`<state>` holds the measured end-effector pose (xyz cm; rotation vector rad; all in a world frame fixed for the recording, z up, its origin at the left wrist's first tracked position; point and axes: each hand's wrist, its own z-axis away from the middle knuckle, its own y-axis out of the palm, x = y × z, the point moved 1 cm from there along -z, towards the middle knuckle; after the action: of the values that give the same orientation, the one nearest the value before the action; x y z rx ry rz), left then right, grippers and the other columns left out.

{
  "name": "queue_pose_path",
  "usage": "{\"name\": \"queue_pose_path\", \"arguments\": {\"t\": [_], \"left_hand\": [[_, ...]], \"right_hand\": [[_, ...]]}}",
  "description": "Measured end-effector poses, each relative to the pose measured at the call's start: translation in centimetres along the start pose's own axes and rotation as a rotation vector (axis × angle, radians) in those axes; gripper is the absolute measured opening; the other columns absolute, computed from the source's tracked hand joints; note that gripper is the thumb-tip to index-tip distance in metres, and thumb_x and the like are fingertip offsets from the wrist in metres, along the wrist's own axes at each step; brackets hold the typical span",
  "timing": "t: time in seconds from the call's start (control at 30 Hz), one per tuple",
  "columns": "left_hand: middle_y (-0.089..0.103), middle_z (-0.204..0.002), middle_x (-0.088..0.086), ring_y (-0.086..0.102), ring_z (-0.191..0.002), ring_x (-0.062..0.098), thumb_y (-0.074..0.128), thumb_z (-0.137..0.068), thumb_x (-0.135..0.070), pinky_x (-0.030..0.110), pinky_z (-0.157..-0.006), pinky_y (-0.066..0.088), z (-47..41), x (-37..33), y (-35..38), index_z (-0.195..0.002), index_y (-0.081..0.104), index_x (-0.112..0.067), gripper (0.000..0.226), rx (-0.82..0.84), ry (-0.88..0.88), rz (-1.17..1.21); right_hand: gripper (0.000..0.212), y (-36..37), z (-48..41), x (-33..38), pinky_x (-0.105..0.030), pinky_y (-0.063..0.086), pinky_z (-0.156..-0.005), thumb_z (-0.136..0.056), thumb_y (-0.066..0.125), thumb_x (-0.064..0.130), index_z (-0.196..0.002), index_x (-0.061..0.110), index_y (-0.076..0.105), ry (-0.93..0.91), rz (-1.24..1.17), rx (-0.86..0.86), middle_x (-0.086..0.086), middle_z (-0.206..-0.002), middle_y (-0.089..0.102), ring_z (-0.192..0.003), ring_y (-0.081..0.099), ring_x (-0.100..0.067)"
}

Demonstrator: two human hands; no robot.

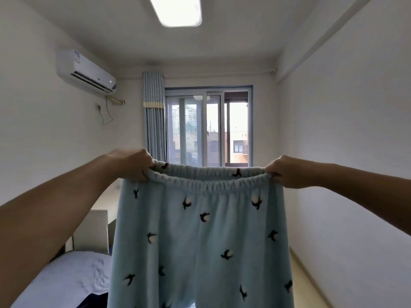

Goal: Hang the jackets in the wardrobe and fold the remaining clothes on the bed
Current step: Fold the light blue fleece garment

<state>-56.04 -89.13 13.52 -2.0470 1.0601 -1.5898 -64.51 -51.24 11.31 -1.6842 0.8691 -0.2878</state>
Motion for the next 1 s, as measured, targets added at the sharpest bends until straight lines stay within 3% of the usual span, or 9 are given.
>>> {"name": "queue_pose_path", "arguments": {"t": [0.1, 0.17, 0.27, 0.4, 0.57, 0.7, 0.8, 0.9, 1.0], "left_hand": [[0.061, -0.098, -0.007, 0.05, -0.072, 0.008, 0.051, -0.084, -0.036, 0.02, -0.058, 0.038, 0.3, -0.1, 0.3, -0.099, 0.065, -0.021, 0.026, 0.022, 0.098, -0.037], [0.062, -0.097, -0.009, 0.053, -0.073, 0.007, 0.051, -0.085, -0.039, 0.02, -0.058, 0.037, 0.2, -0.2, 0.4, -0.094, 0.067, -0.022, 0.025, -0.004, 0.12, -0.012], [0.063, -0.083, -0.009, 0.058, -0.071, 0.01, 0.056, -0.086, -0.043, 0.022, -0.059, 0.041, -0.3, -0.1, 0.6, -0.079, 0.065, -0.024, 0.022, -0.045, 0.088, 0.19], [0.054, -0.06, -0.014, 0.048, -0.055, 0.003, 0.069, -0.083, -0.027, 0.011, -0.053, 0.035, -0.9, 0.3, 0.4, -0.056, 0.05, -0.033, 0.034, -0.085, 0.047, 0.517], [0.058, -0.072, -0.009, 0.05, -0.066, 0.006, 0.062, -0.084, -0.005, 0.014, -0.058, 0.034, -1.9, 0.4, -0.2, -0.075, 0.06, -0.024, 0.02, -0.159, 0.043, 0.538], [0.066, -0.091, -0.002, 0.056, -0.079, 0.009, 0.059, -0.088, -0.004, 0.021, -0.072, 0.046, -2.6, -0.4, 0.0, -0.101, 0.068, -0.016, 0.02, -0.145, 0.079, 0.492], [0.067, -0.097, -0.004, 0.056, -0.085, 0.008, 0.059, -0.089, -0.007, 0.021, -0.077, 0.045, -3.0, -1.2, 0.0, -0.108, 0.067, -0.02, 0.025, -0.133, 0.102, 0.473], [0.066, -0.103, -0.007, 0.057, -0.09, 0.008, 0.057, -0.088, -0.007, 0.024, -0.081, 0.046, -2.9, -1.7, 0.1, -0.11, 0.064, -0.023, 0.028, -0.117, 0.118, 0.439], [0.062, -0.097, -0.006, 0.056, -0.086, 0.009, 0.05, -0.088, -0.007, 0.026, -0.076, 0.047, -2.5, -2.2, 0.7, -0.098, 0.059, -0.024, 0.022, -0.085, 0.079, 0.387]], "right_hand": [[0.031, -0.2, 0.7, -1.4, -0.012, 0.037, -0.064, -0.093, 0.045, 0.002, -0.078, 0.028, 0.052, -0.009, -0.02, 0.093, 0.011, -0.079, 0.057, -0.074, 0.053, -0.002], [0.031, -0.1, 0.8, -2.1, -0.016, 0.037, -0.063, -0.091, 0.043, 0.003, -0.071, 0.026, 0.051, 0.002, 0.04, 0.144, 0.008, -0.075, 0.056, -0.07, 0.051, -0.004], [0.037, -0.3, 0.9, -3.0, -0.014, 0.031, -0.053, -0.091, 0.046, 0.014, -0.056, 0.026, 0.044, 0.011, 0.059, 0.066, 0.008, -0.058, 0.047, -0.055, 0.041, -0.006], [0.044, -1.0, 1.2, -3.8, -0.013, 0.033, -0.048, -0.096, 0.049, 0.03, -0.053, 0.023, 0.042, -0.016, 0.043, -0.005, 0.008, -0.05, 0.037, -0.045, 0.031, -0.007], [0.036, -2.0, 1.1, -4.5, -0.016, 0.033, -0.055, -0.096, 0.052, 0.027, -0.06, 0.026, 0.044, -0.027, 0.033, 0.059, 0.006, -0.062, 0.047, -0.056, 0.041, -0.006], [0.01, -0.7, 1.7, -4.1, -0.017, 0.039, -0.065, -0.094, 0.05, 0.015, -0.09, 0.021, 0.057, -0.029, 0.188, 0.286, 0.0, -0.094, 0.06, -0.081, 0.055, -0.012], [0.022, 1.3, 1.8, -3.8, -0.025, 0.046, -0.079, -0.092, 0.047, 0.011, -0.106, 0.017, 0.063, -0.026, 0.321, 0.394, -0.002, -0.106, 0.06, -0.098, 0.056, -0.018], [0.023, 2.7, 1.7, -3.6, -0.027, 0.049, -0.082, -0.097, 0.04, 0.021, -0.101, 0.016, 0.063, 0.019, 0.35, 0.363, -0.001, -0.104, 0.062, -0.096, 0.057, -0.016], [0.028, 2.8, 1.7, -3.7, -0.027, 0.045, -0.071, -0.095, 0.04, 0.035, -0.078, 0.022, 0.058, 0.063, 0.125, 0.23, 0.0, -0.093, 0.061, -0.085, 0.056, -0.016]]}}
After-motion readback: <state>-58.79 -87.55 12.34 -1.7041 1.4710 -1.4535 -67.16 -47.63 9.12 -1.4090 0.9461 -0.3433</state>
